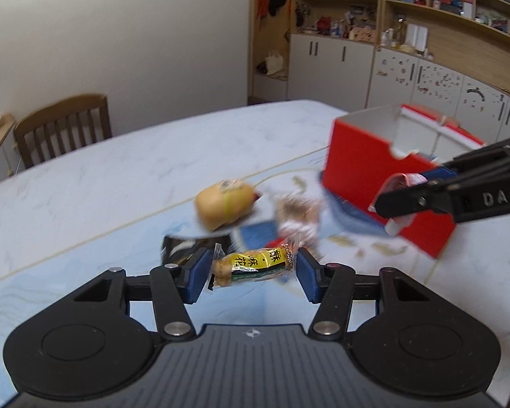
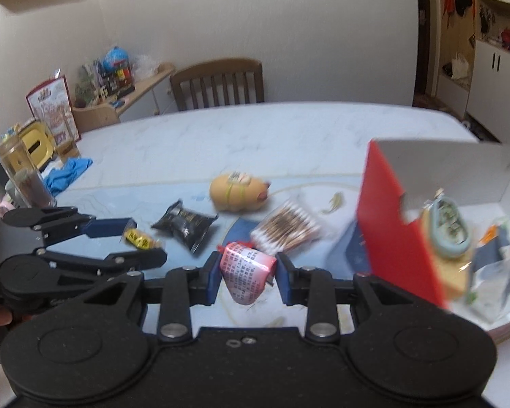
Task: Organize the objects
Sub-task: 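Carry the peanut packet and pink candy over the red box with both grippers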
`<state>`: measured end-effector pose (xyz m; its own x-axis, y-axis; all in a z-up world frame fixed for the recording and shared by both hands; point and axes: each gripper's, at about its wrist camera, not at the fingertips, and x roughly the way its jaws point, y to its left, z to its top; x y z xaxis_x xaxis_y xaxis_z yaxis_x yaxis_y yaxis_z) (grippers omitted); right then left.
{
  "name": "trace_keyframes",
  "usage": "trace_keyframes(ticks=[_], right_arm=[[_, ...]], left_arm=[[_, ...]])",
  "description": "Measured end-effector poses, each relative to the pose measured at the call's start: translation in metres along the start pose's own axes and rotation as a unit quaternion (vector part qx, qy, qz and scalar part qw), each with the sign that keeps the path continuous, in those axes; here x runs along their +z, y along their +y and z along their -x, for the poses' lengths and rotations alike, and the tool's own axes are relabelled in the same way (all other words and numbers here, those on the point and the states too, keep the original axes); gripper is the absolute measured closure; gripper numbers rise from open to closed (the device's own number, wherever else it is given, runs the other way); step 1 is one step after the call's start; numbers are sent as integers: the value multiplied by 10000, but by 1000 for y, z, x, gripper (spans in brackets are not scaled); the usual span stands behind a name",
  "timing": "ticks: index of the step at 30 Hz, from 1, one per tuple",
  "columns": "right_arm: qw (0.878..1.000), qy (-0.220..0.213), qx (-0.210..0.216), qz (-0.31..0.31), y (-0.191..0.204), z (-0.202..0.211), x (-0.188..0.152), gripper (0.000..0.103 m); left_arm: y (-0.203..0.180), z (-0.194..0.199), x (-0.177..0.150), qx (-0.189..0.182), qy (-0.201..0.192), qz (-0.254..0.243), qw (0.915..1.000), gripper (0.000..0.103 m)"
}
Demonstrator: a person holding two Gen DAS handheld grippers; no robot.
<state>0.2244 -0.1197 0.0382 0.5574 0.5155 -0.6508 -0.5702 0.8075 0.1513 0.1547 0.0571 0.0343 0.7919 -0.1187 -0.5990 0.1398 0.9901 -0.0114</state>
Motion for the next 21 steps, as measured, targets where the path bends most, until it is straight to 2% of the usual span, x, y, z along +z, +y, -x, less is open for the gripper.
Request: trace_keyframes(ticks=[12, 21], right_arm=[[9975, -611, -266, -242, -60, 62, 19, 71], [9927, -688, -725, -677, -126, 75, 6, 71]], left_arm=[[-80, -1, 51, -350, -260, -603, 9972, 49], [-140, -25, 71, -644, -180, -884, 9938, 49]])
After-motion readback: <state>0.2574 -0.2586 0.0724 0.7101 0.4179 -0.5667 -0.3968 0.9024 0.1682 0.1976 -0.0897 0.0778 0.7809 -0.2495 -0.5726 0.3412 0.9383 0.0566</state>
